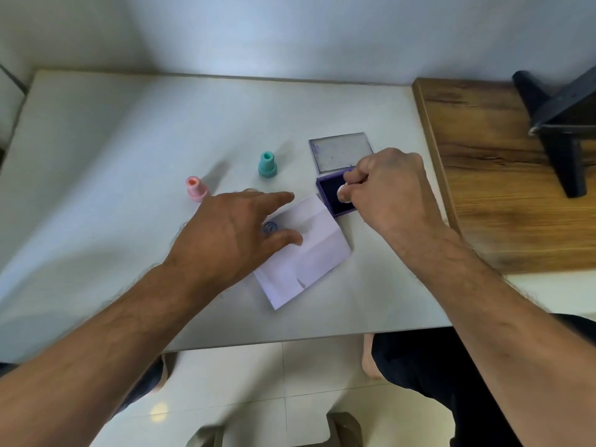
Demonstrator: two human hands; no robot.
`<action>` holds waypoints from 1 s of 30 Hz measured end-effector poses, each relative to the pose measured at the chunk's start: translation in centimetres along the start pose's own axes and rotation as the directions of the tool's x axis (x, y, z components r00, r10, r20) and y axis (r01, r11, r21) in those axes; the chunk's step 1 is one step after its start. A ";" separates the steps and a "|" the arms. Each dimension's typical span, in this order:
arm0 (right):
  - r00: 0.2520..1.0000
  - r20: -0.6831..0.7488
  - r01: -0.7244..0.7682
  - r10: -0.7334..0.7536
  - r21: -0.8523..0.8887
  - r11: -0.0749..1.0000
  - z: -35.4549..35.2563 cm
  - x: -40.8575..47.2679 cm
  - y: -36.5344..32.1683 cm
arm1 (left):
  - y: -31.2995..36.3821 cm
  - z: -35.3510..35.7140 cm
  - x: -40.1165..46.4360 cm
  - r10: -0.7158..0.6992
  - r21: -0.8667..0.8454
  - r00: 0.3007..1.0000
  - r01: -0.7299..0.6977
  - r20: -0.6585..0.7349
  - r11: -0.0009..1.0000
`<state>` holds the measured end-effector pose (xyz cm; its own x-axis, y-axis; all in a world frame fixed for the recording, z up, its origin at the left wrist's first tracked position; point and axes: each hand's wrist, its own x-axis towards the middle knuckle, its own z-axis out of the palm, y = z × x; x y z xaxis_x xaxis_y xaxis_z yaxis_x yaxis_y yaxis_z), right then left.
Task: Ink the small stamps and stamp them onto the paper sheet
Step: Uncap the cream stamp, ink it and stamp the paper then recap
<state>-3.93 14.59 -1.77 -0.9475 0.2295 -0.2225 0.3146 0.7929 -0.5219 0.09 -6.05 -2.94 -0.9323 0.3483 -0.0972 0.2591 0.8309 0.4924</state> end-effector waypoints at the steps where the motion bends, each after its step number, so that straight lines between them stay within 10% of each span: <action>1: 0.998 0.045 -0.036 0.036 0.003 0.999 -0.3 0.2 -0.2 | 0.0 0.1 0.0 -0.002 -0.005 1.000 0.002 0.011 1.000; 12: 0.978 -0.004 0.199 -0.209 -0.287 0.937 -0.1 -0.2 -0.1 | -0.7 0.4 0.0 -0.023 -0.030 1.000 0.024 0.006 0.999; 30: 0.993 0.047 0.113 -0.110 -0.076 0.991 0.3 0.2 0.7 | -2.1 1.7 0.4 0.069 0.051 0.996 -0.066 -0.065 0.997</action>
<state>-3.90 15.04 -2.50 -0.9727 0.1145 -0.2020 0.2002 0.8542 -0.4799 -0.36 -6.90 -5.50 -0.9267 0.3759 -0.0069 0.3323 0.8274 0.4527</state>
